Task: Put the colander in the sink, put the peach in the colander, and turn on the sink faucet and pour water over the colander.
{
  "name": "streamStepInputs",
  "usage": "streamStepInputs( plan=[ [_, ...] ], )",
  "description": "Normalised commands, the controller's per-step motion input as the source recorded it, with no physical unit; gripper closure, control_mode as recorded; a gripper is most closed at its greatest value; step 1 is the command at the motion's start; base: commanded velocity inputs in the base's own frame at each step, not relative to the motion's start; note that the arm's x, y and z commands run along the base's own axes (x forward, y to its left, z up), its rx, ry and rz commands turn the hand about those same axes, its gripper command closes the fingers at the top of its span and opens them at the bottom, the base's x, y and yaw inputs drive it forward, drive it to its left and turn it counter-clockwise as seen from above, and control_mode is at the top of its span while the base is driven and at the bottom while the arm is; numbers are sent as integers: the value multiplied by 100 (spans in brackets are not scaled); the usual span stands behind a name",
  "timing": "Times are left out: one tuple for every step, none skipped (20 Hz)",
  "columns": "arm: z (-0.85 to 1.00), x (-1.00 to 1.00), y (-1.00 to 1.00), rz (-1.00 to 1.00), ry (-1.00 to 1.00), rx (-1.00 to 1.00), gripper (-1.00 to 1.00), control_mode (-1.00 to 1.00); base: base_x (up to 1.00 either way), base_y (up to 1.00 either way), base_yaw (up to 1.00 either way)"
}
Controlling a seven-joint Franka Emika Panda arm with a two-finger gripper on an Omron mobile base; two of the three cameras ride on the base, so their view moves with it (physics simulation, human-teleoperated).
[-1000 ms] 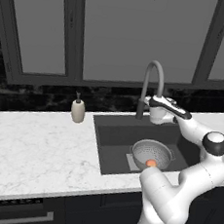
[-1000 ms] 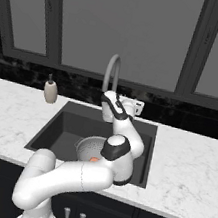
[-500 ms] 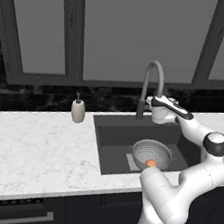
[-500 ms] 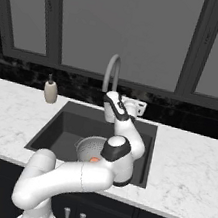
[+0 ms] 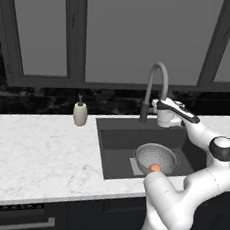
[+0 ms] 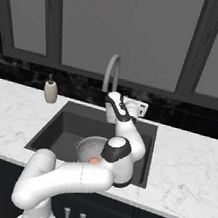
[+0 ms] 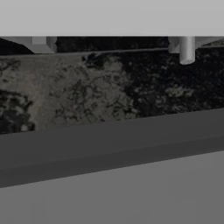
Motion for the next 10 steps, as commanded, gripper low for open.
streamStepInputs(
  plan=[
    [0, 6, -100, 0, 0, 7, -100, -100, 0, 0, 0],
    [0, 7, -100, 0, 0, 7, -100, -100, 0, 0, 0],
    [0, 6, -100, 0, 0, 7, -100, -100, 0, 0, 0],
    [0, 6, -100, 0, 0, 7, -100, -100, 0, 0, 0],
    [0, 2, -99, 0, 0, 7, -100, -100, 0, 0, 0],
    [0, 1, -96, 0, 0, 7, -100, -100, 0, 0, 0],
    [0, 1, -91, 0, 0, 6, -100, -100, 0, 0, 0],
    [0, 0, -89, 0, 0, 6, -100, -100, 0, 0, 0],
    [0, 0, -87, 0, 0, 5, -100, -100, 0, 0, 0],
    [0, 0, -85, 0, 0, 5, -100, -100, 0, 0, 0]
  ],
)
